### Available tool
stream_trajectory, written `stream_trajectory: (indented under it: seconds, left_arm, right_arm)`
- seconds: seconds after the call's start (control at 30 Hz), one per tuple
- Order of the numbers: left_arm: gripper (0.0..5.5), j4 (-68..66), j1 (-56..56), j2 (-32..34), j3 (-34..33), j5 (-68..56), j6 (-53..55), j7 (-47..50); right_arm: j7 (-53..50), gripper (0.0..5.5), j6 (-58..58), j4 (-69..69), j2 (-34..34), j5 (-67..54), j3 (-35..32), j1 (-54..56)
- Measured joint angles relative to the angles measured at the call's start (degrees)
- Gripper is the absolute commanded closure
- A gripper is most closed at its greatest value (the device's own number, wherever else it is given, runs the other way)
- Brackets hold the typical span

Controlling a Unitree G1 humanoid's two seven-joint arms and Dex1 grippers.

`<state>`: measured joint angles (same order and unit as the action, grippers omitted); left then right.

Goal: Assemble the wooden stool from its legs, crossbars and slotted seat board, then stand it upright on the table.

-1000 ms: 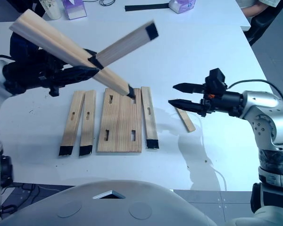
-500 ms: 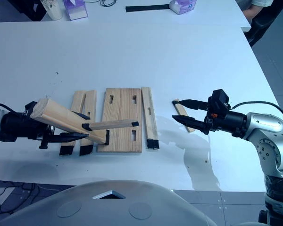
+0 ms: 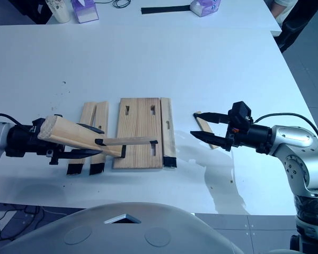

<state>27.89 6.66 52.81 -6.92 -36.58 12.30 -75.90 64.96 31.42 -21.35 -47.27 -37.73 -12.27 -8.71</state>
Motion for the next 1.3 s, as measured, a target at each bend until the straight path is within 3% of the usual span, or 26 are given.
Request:
stream_trajectory:
  seconds: [0.53, 1.0, 1.17, 1.3]
  left_arm:
    - [3.44, -2.88, -2.09, 0.88, 3.01, 4.09, 1.71, 2.80]
    - [3.44, -6.00, -4.19, 1.24, 8.51, 6.08, -4.10, 4.97]
    - [2.39, -10.03, -4.94, 2.74, 10.91, 8.38, 5.94, 6.49]
    - [2.36, -10.30, -6.68, 2.78, 9.69, 8.12, 6.96, 5.78]
  right_arm:
    - [-0.26, 2.33, -1.84, 0.10, -0.03, 0.87, 1.06, -0.96]
    - [0.35, 2.33, -1.85, 0.22, -0.11, 1.42, 3.92, 1.05]
    - [0.27, 2.33, -1.84, -0.02, -0.13, 1.70, 4.03, 0.52]
    - [-0.06, 2.33, -1.84, -0.47, -0.10, 1.69, 4.05, 0.33]
